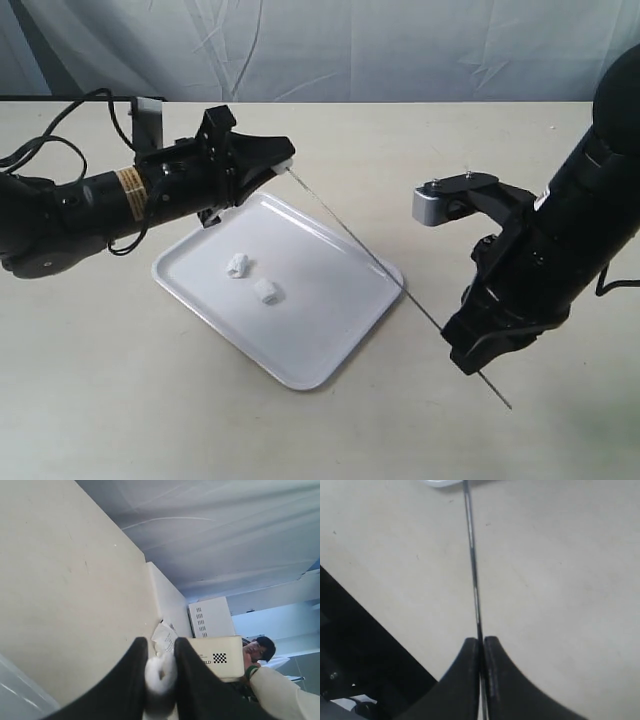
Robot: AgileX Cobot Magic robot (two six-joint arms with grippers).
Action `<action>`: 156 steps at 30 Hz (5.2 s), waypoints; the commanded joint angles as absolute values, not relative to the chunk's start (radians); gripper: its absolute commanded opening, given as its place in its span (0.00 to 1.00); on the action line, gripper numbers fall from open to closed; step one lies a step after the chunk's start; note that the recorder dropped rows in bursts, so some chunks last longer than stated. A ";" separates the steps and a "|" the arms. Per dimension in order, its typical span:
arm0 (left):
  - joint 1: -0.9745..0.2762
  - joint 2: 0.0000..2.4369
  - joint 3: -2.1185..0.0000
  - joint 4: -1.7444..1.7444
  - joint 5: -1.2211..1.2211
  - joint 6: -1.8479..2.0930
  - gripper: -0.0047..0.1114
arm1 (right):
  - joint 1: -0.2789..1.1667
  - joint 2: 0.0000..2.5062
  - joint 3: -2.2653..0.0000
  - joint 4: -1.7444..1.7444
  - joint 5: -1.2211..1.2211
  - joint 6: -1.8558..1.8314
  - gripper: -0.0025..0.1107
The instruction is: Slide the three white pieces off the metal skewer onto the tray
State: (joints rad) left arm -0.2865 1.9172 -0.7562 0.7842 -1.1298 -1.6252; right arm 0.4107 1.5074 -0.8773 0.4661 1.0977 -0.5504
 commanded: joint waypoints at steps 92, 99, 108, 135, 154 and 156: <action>-0.259 0.068 -0.170 1.744 -0.486 -2.042 0.51 | 0.549 0.295 -0.447 0.850 0.806 -0.691 0.22; -0.259 0.047 -0.137 1.744 -0.494 -2.056 0.51 | 0.549 0.111 -0.372 0.836 0.619 -0.670 0.22; -0.259 0.000 -0.137 1.744 -0.487 -2.032 0.51 | 0.549 0.111 -0.372 0.779 0.601 -0.699 0.22; -0.187 0.000 -0.129 -0.035 0.292 0.163 0.13 | -0.020 0.061 -0.132 0.103 0.426 -0.196 0.22; 0.035 0.000 -0.037 -0.247 0.424 0.078 0.04 | -0.022 0.000 0.000 -0.006 0.320 0.000 0.22; 0.039 0.000 -0.007 -0.247 0.427 0.043 0.04 | -0.022 0.000 0.000 -0.006 0.320 0.000 0.22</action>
State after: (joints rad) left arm 0.0318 0.0044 -0.0423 -0.2363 0.4163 0.1148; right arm -0.0165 0.0057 -0.0043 0.0000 0.3297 0.0000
